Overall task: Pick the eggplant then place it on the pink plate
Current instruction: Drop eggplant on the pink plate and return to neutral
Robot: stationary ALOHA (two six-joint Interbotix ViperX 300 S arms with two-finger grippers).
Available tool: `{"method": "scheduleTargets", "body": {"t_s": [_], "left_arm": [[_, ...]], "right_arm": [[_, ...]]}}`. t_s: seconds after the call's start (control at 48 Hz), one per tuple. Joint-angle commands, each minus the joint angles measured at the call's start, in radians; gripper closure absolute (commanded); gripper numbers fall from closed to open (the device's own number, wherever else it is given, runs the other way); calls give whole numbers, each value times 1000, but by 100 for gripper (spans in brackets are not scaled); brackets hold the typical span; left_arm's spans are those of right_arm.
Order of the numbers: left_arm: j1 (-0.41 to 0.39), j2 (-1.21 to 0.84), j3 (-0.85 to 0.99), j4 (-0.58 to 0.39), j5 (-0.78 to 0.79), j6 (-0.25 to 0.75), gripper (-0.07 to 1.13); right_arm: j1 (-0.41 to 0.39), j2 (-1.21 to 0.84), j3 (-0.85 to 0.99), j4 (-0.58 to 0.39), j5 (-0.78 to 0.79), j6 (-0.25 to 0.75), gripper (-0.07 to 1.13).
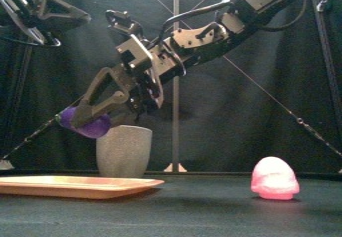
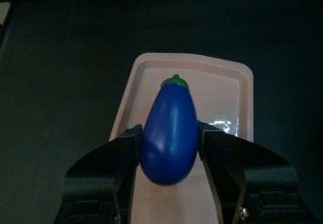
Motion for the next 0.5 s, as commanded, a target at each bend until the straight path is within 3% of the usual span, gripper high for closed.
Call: {"method": "scheduleTargets", "body": {"t_s": [0.021,0.188,0.312,0.5], "left_arm": [[0,2,-12,3,-5,0,109],[2,3,-12,3,-5,0,109],[2,3,-14,3,-5,0,109],[2,3,-11,3,-5,0,109]], "right_arm": [[-2,-35,-12,-2,-3,0,21],[-3,-69,17,-3,-11,2,4],[-15,-141,63,-6,-14,-3,4],[-101,-382,252,-9,-86,0,4]]}}
